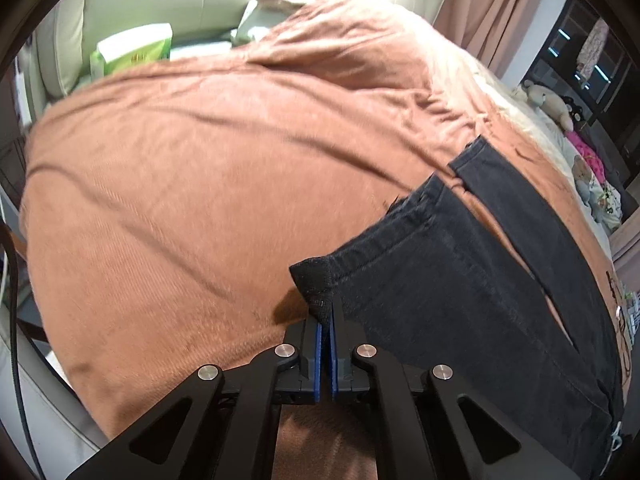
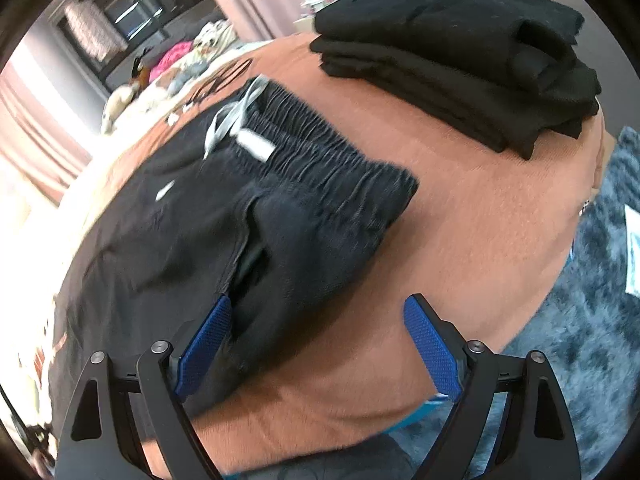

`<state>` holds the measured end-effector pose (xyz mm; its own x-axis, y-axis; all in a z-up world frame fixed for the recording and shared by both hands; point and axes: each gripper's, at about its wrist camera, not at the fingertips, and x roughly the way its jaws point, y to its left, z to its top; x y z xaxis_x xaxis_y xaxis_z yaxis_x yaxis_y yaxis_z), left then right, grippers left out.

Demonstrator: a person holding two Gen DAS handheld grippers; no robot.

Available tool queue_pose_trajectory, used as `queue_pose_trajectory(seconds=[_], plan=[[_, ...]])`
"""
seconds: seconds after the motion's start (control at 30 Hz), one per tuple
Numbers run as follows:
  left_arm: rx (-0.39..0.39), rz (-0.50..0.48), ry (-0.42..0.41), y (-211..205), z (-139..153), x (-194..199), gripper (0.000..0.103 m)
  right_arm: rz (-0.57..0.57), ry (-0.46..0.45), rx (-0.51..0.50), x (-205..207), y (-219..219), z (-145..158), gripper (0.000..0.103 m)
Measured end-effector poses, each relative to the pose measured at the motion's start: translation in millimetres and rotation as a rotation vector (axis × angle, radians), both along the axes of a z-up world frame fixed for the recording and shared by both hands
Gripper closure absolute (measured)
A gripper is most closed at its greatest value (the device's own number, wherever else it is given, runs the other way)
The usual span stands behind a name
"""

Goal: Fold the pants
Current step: 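Grasp the leg hem with the left tool while the right tool grasps the waistband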

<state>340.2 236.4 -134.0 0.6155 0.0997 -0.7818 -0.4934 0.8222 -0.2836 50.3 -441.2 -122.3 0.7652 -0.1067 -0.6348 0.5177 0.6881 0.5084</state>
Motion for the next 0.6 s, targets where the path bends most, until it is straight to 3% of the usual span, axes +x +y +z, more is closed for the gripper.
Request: queue_pose_trajectory(seconds=[0.23,0.33,0.37,0.43,0.6], plan=[[0.033,0.028,-0.057,-2.9,26.0,-5.8,0.101,-0.047,-0.051,0.083,-1.9,-33.0,-9.0,0.044],[0.047,0.034,-0.066,-4.3,33.8,-8.9,0.101,-0.011,-0.045,0.092,-0.3,-32.7,-9.7,0.076],[0.046,0.035,-0.069,-4.5,36.0,-9.9,0.101,-0.014,-0.041,0.083,-1.9,-33.6,-8.6,0.082],[0.048,0.034,-0.078,-4.3,41.3,-11.0,0.101,-0.018,-0.064,0.08,-7.2,-35.2,-4.0,0.089],[0.06,0.023,-0.097,-5.5,54.2,-9.7,0.101,-0.044,-0.139,0.061,-19.6,-33.5,19.6,0.092]])
